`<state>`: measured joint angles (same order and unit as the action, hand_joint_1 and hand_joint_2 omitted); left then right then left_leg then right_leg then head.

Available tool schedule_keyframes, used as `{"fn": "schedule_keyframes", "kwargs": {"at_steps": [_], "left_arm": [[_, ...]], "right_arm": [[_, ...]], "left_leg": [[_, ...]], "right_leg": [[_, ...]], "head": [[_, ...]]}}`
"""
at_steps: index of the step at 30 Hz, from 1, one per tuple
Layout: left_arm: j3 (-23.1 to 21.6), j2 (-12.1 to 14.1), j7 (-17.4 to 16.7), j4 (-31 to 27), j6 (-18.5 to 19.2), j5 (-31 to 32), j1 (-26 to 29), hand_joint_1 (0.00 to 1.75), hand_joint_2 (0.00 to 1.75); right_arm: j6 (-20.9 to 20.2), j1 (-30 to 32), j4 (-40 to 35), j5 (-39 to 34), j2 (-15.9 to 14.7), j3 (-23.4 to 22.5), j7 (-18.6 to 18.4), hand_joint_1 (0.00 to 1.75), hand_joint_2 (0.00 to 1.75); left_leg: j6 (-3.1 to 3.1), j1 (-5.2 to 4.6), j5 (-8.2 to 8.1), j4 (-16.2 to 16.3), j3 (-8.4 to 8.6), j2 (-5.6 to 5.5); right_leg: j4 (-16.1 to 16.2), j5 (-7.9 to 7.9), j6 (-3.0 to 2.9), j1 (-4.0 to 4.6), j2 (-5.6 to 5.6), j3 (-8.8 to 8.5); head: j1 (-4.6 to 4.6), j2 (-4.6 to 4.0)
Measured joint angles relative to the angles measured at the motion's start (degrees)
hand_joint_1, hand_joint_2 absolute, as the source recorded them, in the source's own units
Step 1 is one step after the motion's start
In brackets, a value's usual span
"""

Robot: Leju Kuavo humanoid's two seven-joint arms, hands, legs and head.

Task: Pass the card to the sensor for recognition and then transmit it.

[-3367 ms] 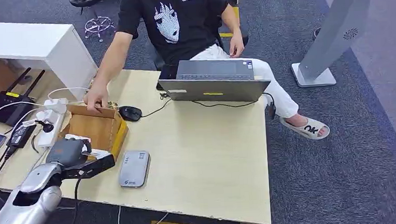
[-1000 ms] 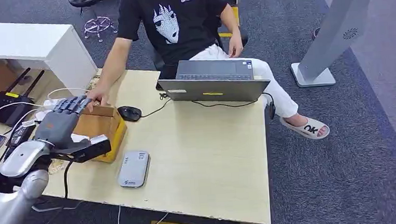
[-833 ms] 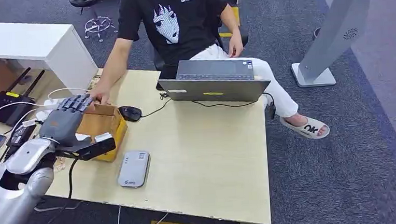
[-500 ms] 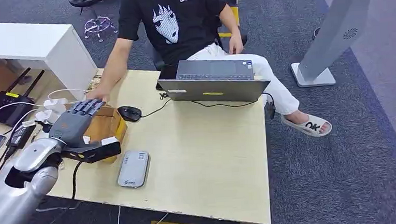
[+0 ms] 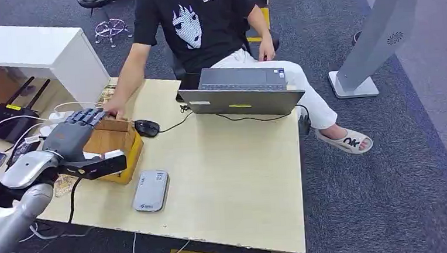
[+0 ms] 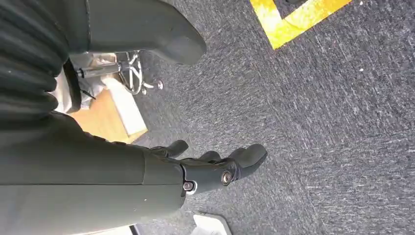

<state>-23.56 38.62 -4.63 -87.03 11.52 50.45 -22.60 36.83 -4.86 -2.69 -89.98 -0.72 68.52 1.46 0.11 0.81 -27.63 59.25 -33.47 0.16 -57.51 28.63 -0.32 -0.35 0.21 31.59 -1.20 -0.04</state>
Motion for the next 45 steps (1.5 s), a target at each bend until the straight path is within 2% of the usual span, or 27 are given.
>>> {"fn": "schedule_keyframes", "kwargs": {"at_steps": [3, 8, 13, 20, 25, 29, 39, 43, 45], "left_arm": [[-0.35, 0.33, -0.39, 0.00, -0.02, 0.24, -0.11, 0.00, 1.75], [-0.42, 2.91, -5.53, -0.44, -2.05, 5.37, -0.34, 0.00, 1.75], [2.25, 5.70, -6.05, -0.81, -0.59, 7.28, 0.08, 0.00, 1.75], [6.09, 10.31, -2.45, -4.02, 5.38, -1.31, 3.97, 0.00, 1.75], [8.61, 15.04, -1.92, -8.86, 6.49, -6.95, 8.49, 0.00, 1.75], [10.40, 17.20, -1.95, -12.46, 6.51, -7.89, 11.34, 0.00, 1.75], [11.45, 18.60, -1.77, -15.28, 6.71, -7.89, 13.72, 0.00, 1.75], [10.69, 17.46, -0.72, -15.32, 5.83, -5.64, 14.20, 0.00, 1.75], [9.48, 15.80, -0.59, -15.04, 4.72, -3.95, 14.05, 0.00, 1.75]], "right_arm": [[0.00, 0.00, 0.00, 0.00, 0.02, -0.07, -0.02, 0.00, 1.75], [0.22, 0.14, 0.00, 0.00, 0.26, -0.65, -0.02, 0.00, 1.75], [0.55, 0.26, 0.00, 0.00, 0.50, -0.96, -0.37, 0.00, 1.75], [0.50, 0.34, 0.02, 0.00, 0.57, -1.29, 0.24, 0.00, 1.75], [0.46, 0.56, 0.02, 0.00, 0.59, -1.99, 0.33, 0.00, 1.75], [0.50, 0.59, 0.02, 0.00, 0.70, -2.71, 0.33, 0.00, 1.75], [0.52, 0.59, 0.02, 0.00, 0.92, -3.34, 0.15, 0.00, 1.75], [0.52, 0.57, 0.00, 0.00, 0.96, -3.50, 0.15, 0.00, 1.75], [0.52, 0.53, 0.00, 0.00, 0.96, -3.50, 0.17, 0.00, 1.75]], "left_leg": [[0.00, 0.00, 0.00, 0.00, 0.00, 0.00], [0.00, 0.01, 0.00, 0.00, 0.00, 0.03], [-0.01, 0.04, 0.00, -0.02, 0.00, 0.03], [-0.01, 0.03, 0.00, -0.02, -0.02, 0.04], [-0.01, 0.03, -0.01, -0.02, -0.02, 0.04], [-0.01, 0.03, -0.01, -0.02, -0.02, 0.01], [-0.01, 0.03, 0.00, -0.02, -0.01, 0.01], [-0.01, 0.02, 0.00, -0.02, -0.01, 0.01], [-0.01, 0.00, 0.00, -0.02, -0.01, -0.01]], "right_leg": [[0.00, 0.00, 0.00, 0.00, 0.00, -0.01], [-0.01, 0.00, -0.01, 0.01, 0.03, 0.00], [-0.03, 0.01, -0.03, 0.04, 0.02, -0.01], [-0.03, 0.02, -0.03, 0.04, 0.03, 0.00], [-0.02, 0.02, -0.03, 0.03, 0.03, 0.01], [-0.02, 0.03, -0.03, 0.03, 0.00, -0.01], [-0.02, 0.02, -0.03, 0.03, 0.00, -0.02], [-0.01, 0.02, -0.03, 0.02, 0.00, 0.00], [0.00, 0.02, -0.03, 0.01, -0.02, -0.01]], "head": [[0.02, 0.00], [0.00, 0.00], [-0.02, 0.00], [-0.02, 0.00], [0.02, 0.00], [0.00, 0.00], [0.02, 0.00], [0.00, 0.00], [0.00, 0.00]]}}
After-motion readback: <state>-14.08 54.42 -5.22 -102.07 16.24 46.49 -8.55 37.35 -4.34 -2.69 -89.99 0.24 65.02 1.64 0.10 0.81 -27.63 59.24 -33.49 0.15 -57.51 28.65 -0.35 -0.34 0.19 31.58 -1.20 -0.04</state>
